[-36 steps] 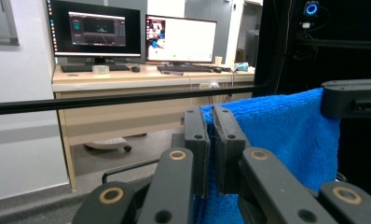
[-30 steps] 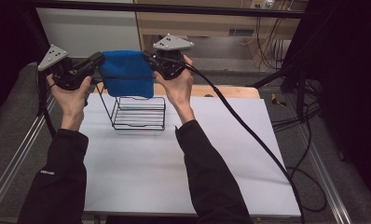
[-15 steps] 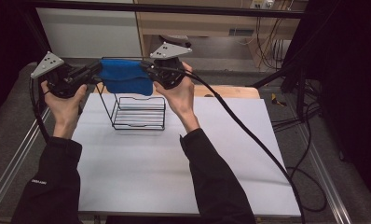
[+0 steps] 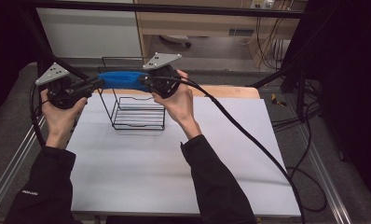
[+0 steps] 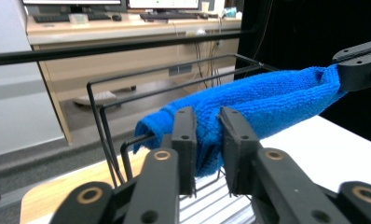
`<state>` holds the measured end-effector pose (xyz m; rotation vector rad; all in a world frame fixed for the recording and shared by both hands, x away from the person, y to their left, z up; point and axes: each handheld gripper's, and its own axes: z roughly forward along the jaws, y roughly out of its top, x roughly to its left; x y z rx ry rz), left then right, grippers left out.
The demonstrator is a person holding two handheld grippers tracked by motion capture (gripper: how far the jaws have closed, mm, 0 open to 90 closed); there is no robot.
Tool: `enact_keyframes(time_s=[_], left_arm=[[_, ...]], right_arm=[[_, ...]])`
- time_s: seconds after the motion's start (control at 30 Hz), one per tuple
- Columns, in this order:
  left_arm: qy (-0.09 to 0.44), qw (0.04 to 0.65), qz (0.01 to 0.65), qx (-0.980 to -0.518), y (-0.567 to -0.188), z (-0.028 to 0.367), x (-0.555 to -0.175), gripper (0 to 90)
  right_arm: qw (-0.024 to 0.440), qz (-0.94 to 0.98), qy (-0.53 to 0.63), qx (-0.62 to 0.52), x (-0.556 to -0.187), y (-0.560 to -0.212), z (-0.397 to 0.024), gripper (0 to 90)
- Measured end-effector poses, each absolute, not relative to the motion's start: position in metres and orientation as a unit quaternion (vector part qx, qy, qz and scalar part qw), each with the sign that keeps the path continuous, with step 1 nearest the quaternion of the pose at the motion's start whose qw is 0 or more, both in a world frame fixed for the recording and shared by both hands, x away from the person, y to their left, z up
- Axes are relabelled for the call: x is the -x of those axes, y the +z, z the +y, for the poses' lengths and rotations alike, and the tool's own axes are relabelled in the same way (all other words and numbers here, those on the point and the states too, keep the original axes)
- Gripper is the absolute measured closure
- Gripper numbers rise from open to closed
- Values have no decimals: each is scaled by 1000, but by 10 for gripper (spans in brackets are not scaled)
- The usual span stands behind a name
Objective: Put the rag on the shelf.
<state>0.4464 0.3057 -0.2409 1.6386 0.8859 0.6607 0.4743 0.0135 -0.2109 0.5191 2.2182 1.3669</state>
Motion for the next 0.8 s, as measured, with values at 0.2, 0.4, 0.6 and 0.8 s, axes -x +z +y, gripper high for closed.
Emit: enact_keyframes(time_s=[0.2, 0.4, 0.6, 0.8], left_arm=[[276, 559, 370, -689, -218, 307, -441, 673], [250, 520, 379, -723, -215, 292, -449, 804], [222, 481, 388, -754, -236, 285, -455, 900], [219, 472, 386, -761, -248, 285, -458, 900]], right_arm=[[236, 817, 490, -192, -475, -213, 15, 856], [232, 821, 485, -191, -474, -214, 15, 848], [226, 825, 482, -190, -474, -217, 14, 831], [220, 828, 480, -188, -474, -219, 11, 781]])
